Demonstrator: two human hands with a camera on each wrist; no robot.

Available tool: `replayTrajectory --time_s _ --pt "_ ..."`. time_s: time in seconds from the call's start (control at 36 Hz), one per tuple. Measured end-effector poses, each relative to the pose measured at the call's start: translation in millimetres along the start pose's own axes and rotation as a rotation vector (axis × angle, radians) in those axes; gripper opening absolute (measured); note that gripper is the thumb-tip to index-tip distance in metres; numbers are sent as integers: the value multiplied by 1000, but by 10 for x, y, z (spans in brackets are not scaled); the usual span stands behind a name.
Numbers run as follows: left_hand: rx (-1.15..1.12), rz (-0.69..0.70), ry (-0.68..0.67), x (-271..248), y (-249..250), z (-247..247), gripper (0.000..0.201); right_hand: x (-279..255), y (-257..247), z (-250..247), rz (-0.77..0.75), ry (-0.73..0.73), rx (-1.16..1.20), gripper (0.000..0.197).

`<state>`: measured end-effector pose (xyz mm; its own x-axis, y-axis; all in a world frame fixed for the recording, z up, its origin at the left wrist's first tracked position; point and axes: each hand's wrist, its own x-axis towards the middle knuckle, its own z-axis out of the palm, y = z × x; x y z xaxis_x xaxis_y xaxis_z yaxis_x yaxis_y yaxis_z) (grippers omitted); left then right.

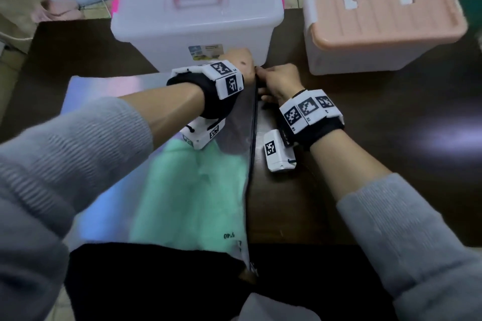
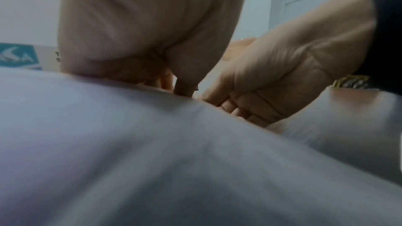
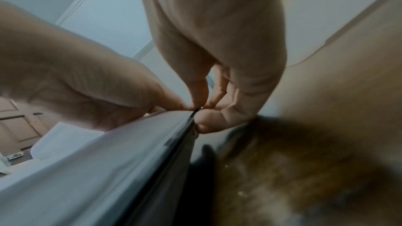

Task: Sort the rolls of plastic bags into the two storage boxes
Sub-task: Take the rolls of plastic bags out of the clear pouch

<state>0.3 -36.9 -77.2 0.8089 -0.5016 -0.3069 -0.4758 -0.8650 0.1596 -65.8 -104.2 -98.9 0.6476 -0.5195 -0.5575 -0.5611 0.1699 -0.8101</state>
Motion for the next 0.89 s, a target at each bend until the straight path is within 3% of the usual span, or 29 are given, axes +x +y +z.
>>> replayTrajectory --time_s 0.22,0.33,0.5,0.56,0.64,0.69,0.78,0.89 --pt "17 -10 19 -62 60 -6 21 -64 -6 -57 22 -64 -40 24" --pt "-72 -36 -43 -49 34 -12 28 -147 97 -130 65 -167 1 22" --pt "-73 21 -2 -131 45 40 31 -364 281 -191 102 -239 17 23" --pt "-86 26 39 -144 24 57 26 -493 346 -228 135 -302 -4 23" --pt "-92 18 44 -161 33 49 40 -726 452 -315 199 -423 -80 20" --pt "-110 -4 8 -198 72 12 39 -878 550 -378 252 -515 -132 17" --pt "-33 14 0 -239 106 7 16 -1084 762 -404 316 -672 -212 14" --pt "55 22 33 -272 105 3 27 -1230 943 -381 314 -729 -259 12"
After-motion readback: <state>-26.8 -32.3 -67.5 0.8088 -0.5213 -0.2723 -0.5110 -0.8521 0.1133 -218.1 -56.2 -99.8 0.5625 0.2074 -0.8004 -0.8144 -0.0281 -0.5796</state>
